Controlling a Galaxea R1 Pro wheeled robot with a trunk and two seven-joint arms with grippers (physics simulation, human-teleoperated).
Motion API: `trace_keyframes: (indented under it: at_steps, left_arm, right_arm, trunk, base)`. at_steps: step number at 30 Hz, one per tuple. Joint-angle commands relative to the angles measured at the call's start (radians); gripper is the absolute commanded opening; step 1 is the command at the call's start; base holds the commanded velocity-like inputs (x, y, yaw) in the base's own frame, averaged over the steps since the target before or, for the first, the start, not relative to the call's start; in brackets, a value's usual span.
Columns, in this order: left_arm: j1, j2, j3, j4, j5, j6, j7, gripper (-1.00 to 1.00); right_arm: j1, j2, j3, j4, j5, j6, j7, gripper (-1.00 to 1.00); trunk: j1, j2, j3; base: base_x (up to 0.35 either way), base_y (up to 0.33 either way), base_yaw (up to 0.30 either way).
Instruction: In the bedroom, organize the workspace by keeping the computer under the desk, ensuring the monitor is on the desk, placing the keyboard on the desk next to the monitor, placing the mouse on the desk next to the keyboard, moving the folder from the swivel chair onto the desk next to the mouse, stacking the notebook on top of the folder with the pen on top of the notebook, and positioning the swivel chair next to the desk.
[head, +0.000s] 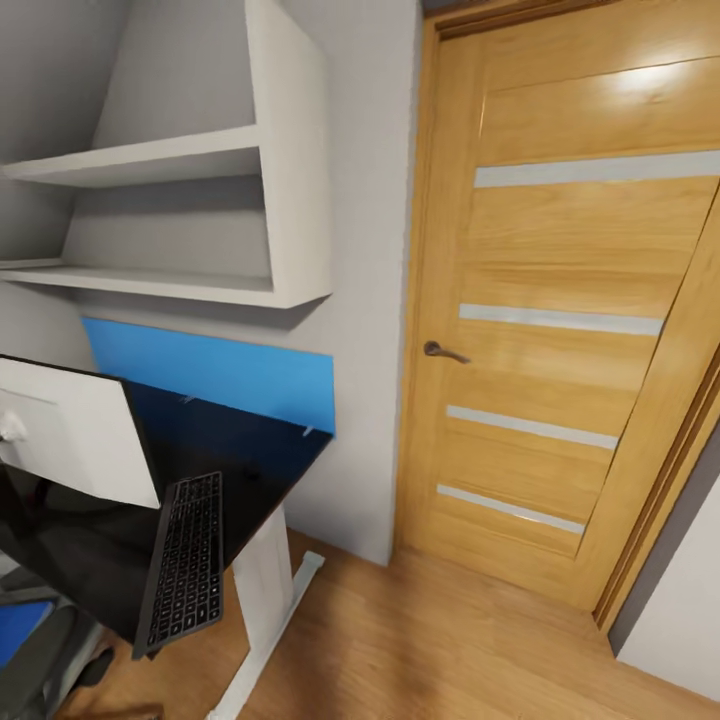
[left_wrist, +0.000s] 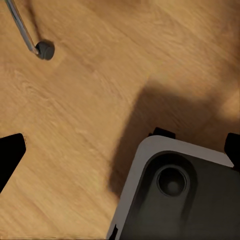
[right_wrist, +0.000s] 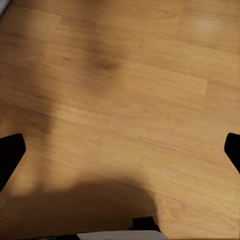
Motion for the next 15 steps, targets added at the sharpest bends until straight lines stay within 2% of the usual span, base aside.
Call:
trace_keyframes:
  at_steps: [1,15]
  left_arm:
    - [-0.001,0.0,0.007,0.0,-0.003,-0.003,0.0,1.0]
    - [-0.001,0.0,0.007,0.0,-0.003,-0.003,0.0,1.0]
  right_arm:
    - [0.0,0.001,-0.002,0.0,-0.004,-0.003,0.002,1.0]
    - [0.0,0.004,0.002,0.002,-0.001,0.002,0.003,1.0]
  trunk:
    - [0.0,-0.001,-0.001]
    - [0.0,-0.001,-0.009]
  base:
    - [-0.157,0.0,0.168]
    - [-0.03,0.0,0.219]
